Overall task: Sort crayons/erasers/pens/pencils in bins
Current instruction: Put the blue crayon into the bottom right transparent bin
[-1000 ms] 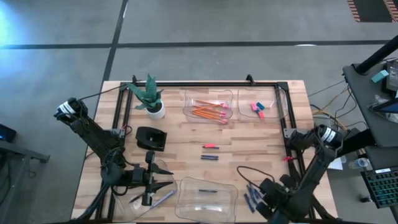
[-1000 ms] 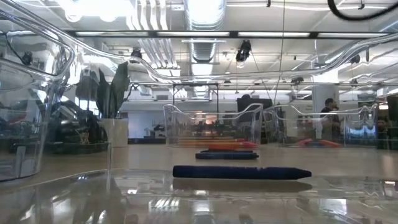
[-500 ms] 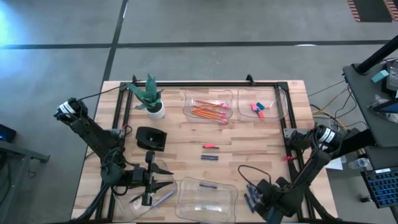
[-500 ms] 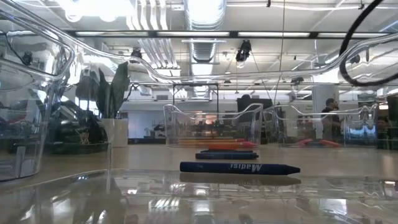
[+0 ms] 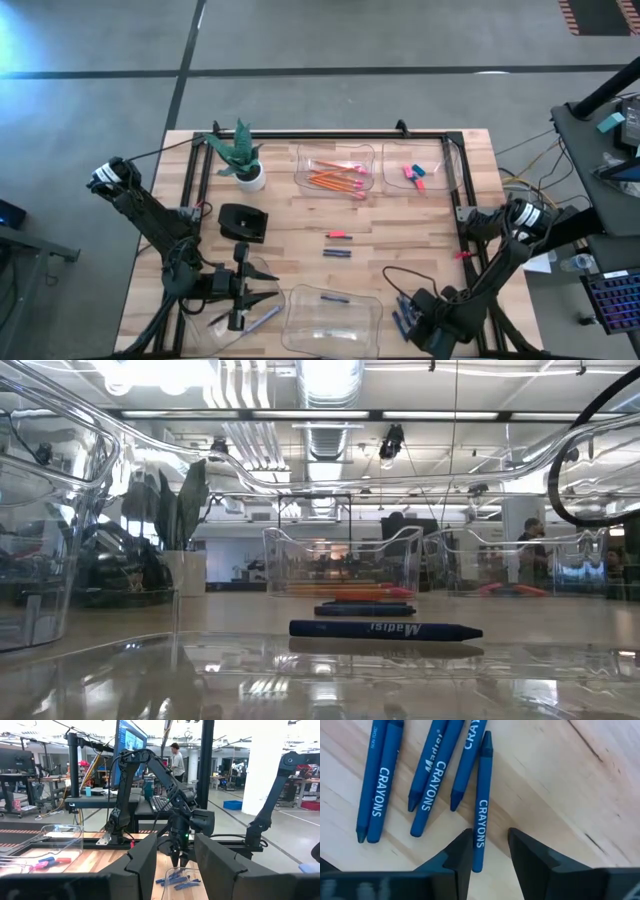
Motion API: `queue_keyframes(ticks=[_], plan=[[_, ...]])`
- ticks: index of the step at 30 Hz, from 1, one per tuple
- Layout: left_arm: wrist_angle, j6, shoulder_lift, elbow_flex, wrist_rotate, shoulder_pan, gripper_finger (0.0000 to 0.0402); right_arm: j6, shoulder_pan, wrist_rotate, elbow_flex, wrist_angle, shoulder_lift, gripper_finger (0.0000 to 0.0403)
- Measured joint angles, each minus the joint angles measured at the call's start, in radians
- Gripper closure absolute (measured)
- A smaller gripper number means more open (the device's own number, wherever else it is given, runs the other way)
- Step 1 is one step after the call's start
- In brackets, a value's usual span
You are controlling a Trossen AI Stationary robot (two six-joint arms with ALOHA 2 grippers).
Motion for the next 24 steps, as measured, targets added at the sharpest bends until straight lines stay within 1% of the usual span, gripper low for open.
queue_keyframes(ticks=[3,10,12,16,20,22,24], plan=[[0.000,0.000,0.000,0.000,0.000,0.000,0.0281,-0.001,0.000,0.001,-0.008,0.000,0.000,0.0301],[0.000,0.000,0.000,0.000,0.000,0.000,0.0281,-0.005,-0.003,0.009,-0.023,-0.005,0.001,0.0369],[0.000,0.000,0.000,0.000,0.000,0.000,0.0281,-0.005,-0.003,0.020,-0.026,-0.005,0.001,0.0382],[0.000,0.000,0.000,0.000,0.000,0.000,0.0281,0.002,-0.008,0.023,-0.026,-0.017,0.002,0.0385],[-0.001,0.000,0.000,0.000,0.000,0.000,0.0281,0.007,-0.008,0.054,-0.026,-0.041,-0.002,0.0383],[-0.001,0.000,0.000,0.000,0.000,0.000,0.0281,0.007,-0.008,0.087,-0.029,-0.057,-0.012,0.0384],[-0.001,0.000,0.000,0.000,0.000,0.000,0.0281,0.009,-0.010,0.144,-0.032,-0.079,-0.021,0.0384]])
